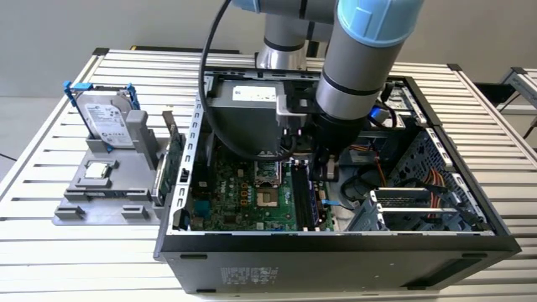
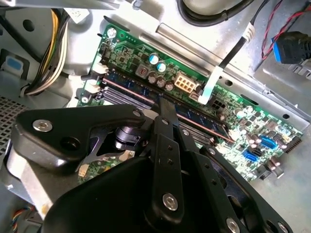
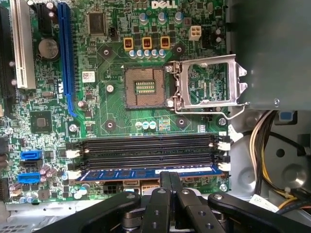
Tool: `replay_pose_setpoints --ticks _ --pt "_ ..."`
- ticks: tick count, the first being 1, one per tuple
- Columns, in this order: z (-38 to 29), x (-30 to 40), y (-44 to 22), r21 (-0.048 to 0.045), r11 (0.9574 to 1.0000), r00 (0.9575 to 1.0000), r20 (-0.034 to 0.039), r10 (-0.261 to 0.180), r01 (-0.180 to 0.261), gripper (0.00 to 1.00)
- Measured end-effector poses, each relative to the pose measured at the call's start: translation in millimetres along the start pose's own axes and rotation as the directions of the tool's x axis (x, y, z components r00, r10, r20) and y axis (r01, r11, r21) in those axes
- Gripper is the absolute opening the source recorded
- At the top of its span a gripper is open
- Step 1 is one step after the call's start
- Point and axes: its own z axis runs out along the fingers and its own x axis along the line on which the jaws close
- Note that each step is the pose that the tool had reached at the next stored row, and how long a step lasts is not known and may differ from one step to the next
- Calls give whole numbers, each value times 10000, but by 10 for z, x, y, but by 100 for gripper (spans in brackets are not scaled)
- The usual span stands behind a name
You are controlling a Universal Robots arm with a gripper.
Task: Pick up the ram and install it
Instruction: 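Press down the ram until it locks into place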
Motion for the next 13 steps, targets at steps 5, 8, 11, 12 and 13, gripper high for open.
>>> replay_pose_setpoints --ticks 5,8,11,12,13 --pt "44 2 -4 -20 10000 10000 -3 1 -1 0" --pt "78 3 -4 -21 10000 10000 -2 0 0 0" --pt "104 4 -4 -23 10000 10000 -12 0 0 0" --pt "107 5 -4 -23 10000 10000 -11 0 0 0" --pt "108 4 -4 -22 10000 10000 -8 0 0 0"
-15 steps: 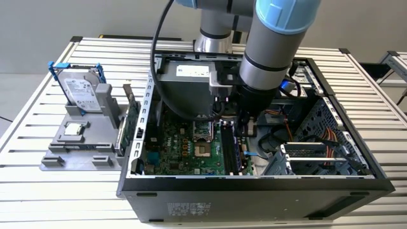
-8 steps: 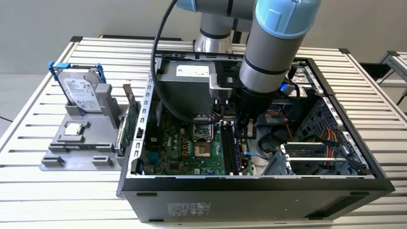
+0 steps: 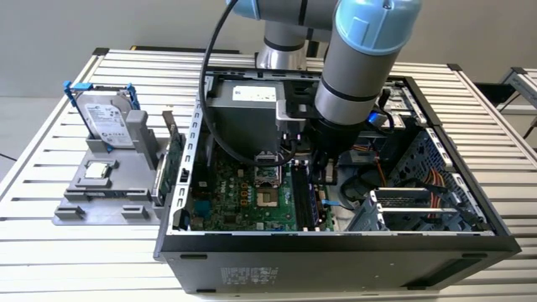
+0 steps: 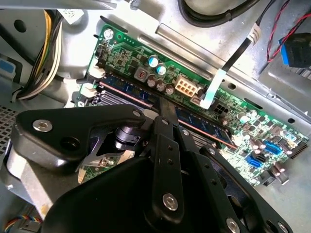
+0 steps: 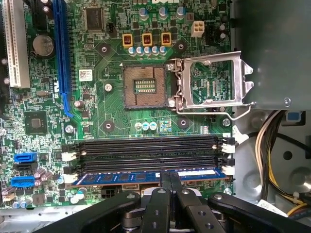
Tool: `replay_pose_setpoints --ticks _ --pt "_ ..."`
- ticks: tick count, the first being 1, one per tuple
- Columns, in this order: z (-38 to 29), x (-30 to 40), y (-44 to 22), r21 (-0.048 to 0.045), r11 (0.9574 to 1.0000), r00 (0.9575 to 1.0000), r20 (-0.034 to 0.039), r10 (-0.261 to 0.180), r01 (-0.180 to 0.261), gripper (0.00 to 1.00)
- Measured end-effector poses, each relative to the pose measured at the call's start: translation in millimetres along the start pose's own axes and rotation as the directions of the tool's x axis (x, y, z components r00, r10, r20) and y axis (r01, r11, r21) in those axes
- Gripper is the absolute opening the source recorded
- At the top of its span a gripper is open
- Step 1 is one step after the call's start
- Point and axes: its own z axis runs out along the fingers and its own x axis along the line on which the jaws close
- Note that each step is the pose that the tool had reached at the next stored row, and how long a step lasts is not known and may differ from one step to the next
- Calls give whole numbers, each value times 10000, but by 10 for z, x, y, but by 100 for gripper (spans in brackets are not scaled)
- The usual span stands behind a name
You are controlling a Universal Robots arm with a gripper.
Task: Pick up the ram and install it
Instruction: 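Press down the ram until it locks into place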
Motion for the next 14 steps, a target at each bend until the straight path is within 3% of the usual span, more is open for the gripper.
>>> replay_pose_setpoints --ticks 11,14 --pt "28 1 0 -1 10000 10000 16 1 -1 0" --pt "40 5 0 -10 10000 9999 108 0 0 0"
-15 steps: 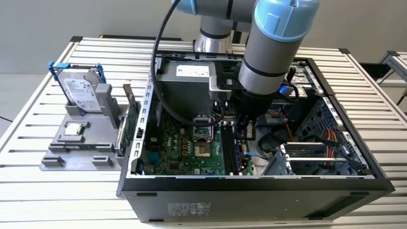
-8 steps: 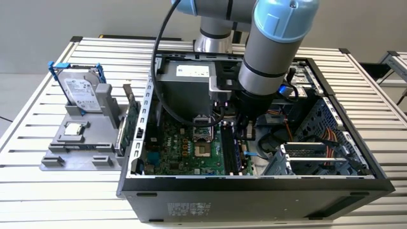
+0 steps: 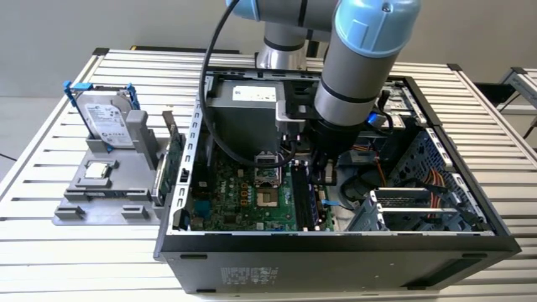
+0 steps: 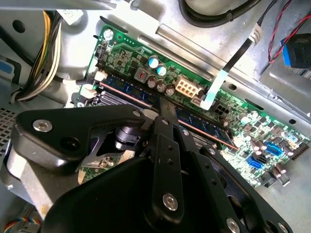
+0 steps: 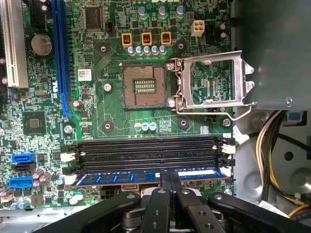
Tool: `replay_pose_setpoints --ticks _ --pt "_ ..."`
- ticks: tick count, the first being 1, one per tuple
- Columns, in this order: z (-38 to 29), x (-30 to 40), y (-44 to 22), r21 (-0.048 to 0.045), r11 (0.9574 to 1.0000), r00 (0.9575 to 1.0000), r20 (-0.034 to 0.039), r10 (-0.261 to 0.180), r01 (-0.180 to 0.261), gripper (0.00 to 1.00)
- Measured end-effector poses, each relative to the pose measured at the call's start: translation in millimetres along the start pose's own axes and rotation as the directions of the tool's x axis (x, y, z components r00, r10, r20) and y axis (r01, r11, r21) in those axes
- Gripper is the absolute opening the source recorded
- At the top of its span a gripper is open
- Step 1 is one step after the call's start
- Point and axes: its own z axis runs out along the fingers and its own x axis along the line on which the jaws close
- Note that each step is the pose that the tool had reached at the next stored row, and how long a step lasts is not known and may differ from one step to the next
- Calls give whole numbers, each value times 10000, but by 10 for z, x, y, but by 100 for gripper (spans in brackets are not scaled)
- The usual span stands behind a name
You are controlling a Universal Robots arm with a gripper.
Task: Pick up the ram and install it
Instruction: 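Press down the ram until it locks into place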
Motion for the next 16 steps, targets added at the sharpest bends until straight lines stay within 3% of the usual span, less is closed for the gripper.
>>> replay_pose_setpoints --ticks 4,6,16 --pt "4 0 0 -6 10000 10000 54 0 0 0" --pt "-35 -8 -1 -9 10000 10000 96 -1 1 0" --pt "-416 -15 2 -27 10000 10000 74 0 0 0"
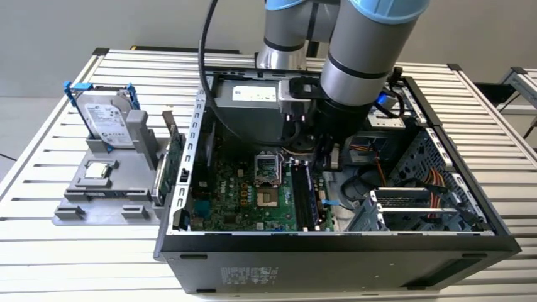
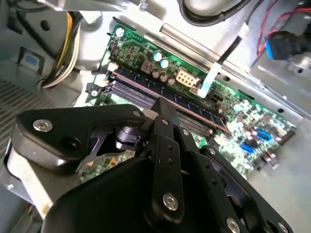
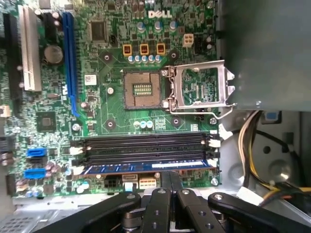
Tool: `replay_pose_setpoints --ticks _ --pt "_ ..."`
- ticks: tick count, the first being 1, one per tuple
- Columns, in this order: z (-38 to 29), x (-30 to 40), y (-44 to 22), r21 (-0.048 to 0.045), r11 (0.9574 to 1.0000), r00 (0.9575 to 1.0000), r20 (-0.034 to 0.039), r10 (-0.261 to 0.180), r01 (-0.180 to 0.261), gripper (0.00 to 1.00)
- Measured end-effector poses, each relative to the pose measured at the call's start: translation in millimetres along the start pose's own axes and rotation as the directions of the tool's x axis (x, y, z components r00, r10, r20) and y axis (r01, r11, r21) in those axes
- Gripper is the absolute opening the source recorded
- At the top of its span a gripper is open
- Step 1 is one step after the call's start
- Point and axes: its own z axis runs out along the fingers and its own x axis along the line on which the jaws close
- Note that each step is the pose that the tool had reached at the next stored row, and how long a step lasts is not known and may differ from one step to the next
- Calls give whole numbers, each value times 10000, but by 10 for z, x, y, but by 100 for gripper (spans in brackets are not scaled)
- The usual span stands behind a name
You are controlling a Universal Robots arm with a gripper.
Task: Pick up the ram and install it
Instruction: 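Press down the ram until it locks into place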
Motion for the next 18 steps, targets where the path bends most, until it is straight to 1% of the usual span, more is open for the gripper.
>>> replay_pose_setpoints --ticks 2,9,11,18 --pt "-62 -2 1 0 10000 10000 0 1 -1 0" --pt "-235 -9 3 0 10000 10000 1 1 -1 0" --pt "-294 -11 3 0 10000 10000 0 0 0 0" --pt "-583 -23 6 0 10000 10000 1 0 0 0"
